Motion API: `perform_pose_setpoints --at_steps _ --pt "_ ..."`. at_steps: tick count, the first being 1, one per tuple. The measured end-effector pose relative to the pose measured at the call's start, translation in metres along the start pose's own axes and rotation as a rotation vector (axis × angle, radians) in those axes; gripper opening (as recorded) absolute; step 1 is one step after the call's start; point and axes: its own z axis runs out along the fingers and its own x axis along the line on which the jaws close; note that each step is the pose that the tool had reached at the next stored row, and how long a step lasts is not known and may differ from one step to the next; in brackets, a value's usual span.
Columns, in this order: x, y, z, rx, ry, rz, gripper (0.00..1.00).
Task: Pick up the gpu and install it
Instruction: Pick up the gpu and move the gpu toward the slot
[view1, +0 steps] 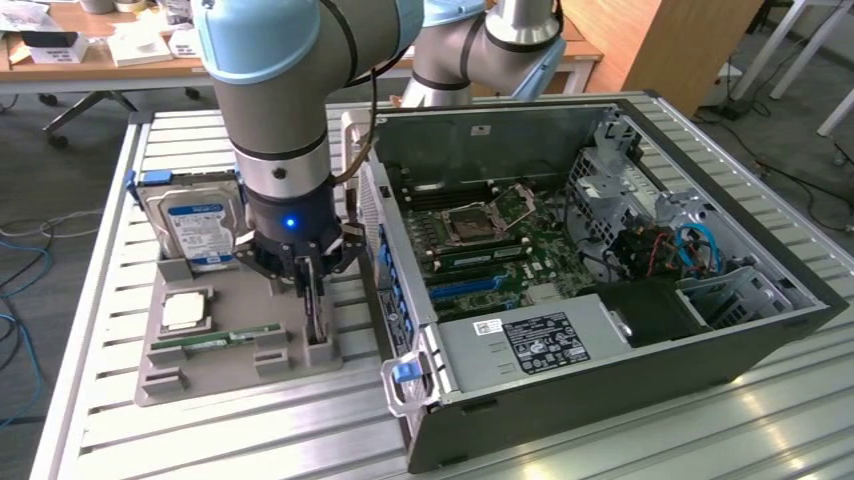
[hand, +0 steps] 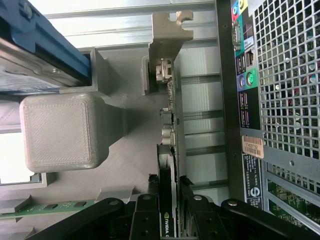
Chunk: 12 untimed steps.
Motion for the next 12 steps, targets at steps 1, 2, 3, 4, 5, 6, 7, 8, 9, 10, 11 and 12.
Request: perform_pose_setpoints --at_steps 1,2,3,4,5,6,7,8,9,10,11,12 --pt "0.0000 0.0000 0.0000 0.0000 0.0001 0.000 0.27" --pt "0.0000 0.0000 0.0000 0.0000 0.0000 0.000 0.27" --pt "0.0000 0.0000 0.0000 0.0000 0.0001 0.000 0.27" --pt "0.0000 0.0000 0.0000 0.0000 0.0000 0.000 0.27" --pt "0.0000 0.0000 0.0000 0.0000 0.0001 0.000 0.27" --pt "0.0000 0.0000 0.0000 0.0000 0.0000 0.000 0.27" --pt "0.0000 0.0000 0.0000 0.0000 0.0000 0.000 0.27" --pt "0.0000 0.0000 0.0000 0.0000 0.0000 0.000 0.27" --pt "0.0000 0.0000 0.0000 0.0000 0.0001 0.000 0.27" --pt "0.0000 0.0000 0.0000 0.0000 0.0000 0.000 0.27" --pt "0.0000 0.0000 0.0000 -0.0001 0.0001 -0.003 0.27" --pt "0.0000 0.0000 0.0000 -0.0003 0.0004 -0.010 0.27"
